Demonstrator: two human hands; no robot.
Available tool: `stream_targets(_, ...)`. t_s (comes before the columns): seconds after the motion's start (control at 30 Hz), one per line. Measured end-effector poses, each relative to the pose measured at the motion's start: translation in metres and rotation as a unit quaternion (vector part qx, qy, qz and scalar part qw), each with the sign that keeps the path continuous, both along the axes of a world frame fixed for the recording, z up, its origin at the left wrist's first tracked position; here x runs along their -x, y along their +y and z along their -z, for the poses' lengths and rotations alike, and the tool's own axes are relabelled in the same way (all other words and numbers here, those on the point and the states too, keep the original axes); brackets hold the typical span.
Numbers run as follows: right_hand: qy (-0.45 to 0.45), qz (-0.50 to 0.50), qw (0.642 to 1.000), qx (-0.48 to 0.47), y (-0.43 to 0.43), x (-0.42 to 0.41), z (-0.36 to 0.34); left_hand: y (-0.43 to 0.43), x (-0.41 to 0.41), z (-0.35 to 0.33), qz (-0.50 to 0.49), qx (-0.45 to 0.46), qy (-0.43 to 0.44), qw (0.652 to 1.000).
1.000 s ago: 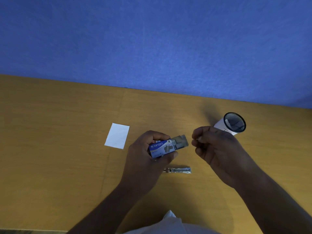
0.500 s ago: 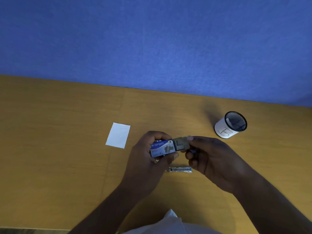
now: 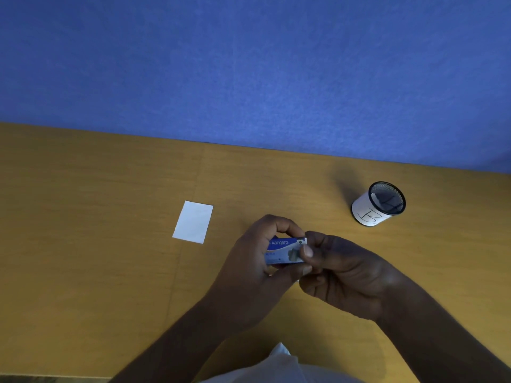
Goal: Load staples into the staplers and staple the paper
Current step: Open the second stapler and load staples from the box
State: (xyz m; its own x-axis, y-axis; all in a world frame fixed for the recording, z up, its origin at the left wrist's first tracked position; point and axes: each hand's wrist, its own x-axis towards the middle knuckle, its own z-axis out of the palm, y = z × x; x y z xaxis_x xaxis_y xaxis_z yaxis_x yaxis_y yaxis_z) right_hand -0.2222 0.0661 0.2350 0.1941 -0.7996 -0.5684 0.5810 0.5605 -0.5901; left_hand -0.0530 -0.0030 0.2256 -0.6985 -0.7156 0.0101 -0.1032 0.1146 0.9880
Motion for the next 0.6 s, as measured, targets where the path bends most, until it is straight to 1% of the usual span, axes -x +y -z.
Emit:
stream_targets(0.1,-0.040,-0.023,0.999,0.004,-0.002,-0.002,0.001,0.000,0.002,-0.001,0.026,0.001,0.002,1.000)
stream_targets(0.17,-0.038,-0.023,0.999,0.005,-0.003,-0.003,0.001,-0.001,0.002,0.000,0.028,-0.006,0.004,1.000)
stream_targets(0.27,0.008,-0.009,1.000,0.001,-0.003,0.000,0.003,-0.004,0.002,0.004,0.013,-0.012,0.000,1.000)
stream_targets(0.37,0.099,0.008,0.995,-0.005,-0.003,0.003,0.004,-0.009,0.001,0.009,0.001,-0.012,-0.012,1.000)
stream_targets(0.43,0.123,0.037,0.992,-0.014,-0.005,0.006,0.008,-0.014,0.001,0.014,-0.002,-0.018,-0.029,0.999)
stream_targets(0.6,0.080,0.120,0.987,-0.068,-0.014,0.023,0.030,-0.029,0.000,0.037,-0.062,-0.006,-0.116,0.991)
